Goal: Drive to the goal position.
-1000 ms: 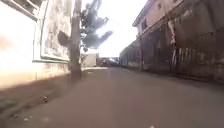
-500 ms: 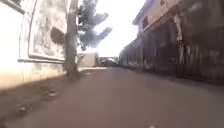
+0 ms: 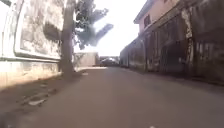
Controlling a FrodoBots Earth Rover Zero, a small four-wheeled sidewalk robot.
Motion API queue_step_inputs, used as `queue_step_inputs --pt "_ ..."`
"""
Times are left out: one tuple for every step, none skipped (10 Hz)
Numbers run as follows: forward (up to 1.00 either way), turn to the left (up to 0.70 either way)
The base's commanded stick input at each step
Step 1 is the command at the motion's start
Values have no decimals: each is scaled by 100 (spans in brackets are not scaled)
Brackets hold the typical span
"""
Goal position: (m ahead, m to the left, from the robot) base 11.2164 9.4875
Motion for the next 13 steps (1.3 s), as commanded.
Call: queue_step_inputs --pt "100 0" --pt "100 0" --pt "100 0" --pt "100 0" --pt "100 0" --pt "100 0" --pt "100 0" --pt "100 0" --pt "100 0" --pt "100 0" --pt "100 0" --pt "100 0" --pt "100 0"
